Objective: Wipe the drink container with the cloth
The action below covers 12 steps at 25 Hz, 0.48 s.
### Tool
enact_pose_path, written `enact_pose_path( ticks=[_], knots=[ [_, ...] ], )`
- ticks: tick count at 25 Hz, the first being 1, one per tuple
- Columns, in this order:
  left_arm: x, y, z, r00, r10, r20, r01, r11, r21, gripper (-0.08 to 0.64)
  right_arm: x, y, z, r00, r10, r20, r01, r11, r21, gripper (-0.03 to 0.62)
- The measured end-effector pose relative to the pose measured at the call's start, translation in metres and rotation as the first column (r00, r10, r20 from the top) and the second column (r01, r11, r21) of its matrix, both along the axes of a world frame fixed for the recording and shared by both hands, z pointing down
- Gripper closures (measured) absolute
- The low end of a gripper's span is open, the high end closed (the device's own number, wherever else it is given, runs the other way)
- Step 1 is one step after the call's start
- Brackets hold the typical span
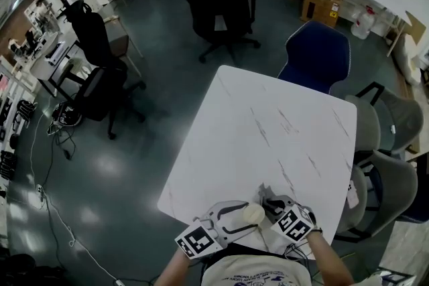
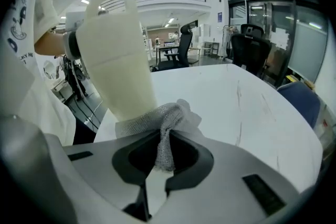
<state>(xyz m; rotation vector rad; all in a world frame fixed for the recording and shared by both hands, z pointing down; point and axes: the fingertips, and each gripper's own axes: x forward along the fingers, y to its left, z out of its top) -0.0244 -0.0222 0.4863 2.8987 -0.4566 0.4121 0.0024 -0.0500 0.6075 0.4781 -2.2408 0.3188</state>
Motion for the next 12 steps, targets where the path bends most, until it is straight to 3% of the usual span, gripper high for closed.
enact_pose_path(
  ticks=[4,8,12],
  knots=[
    [-0.004,-0.001,-0.014,0.998,-0.043,-0.039,0.044,0.999,0.015,0.302,0.003,-0.013,-0.031,0.988,0.113,0.101,-0.116,0.993,0.025,0.549],
    [-0.011,-0.01,-0.04,0.983,-0.141,-0.12,0.141,0.99,-0.007,0.302,0.008,-0.029,-0.063,0.954,0.211,0.215,-0.226,0.973,0.045,0.549],
    [-0.014,-0.016,-0.053,0.975,-0.184,-0.121,0.19,0.981,0.034,0.302,0.013,-0.039,-0.088,0.932,0.249,0.264,-0.281,0.955,0.091,0.549]
  ],
)
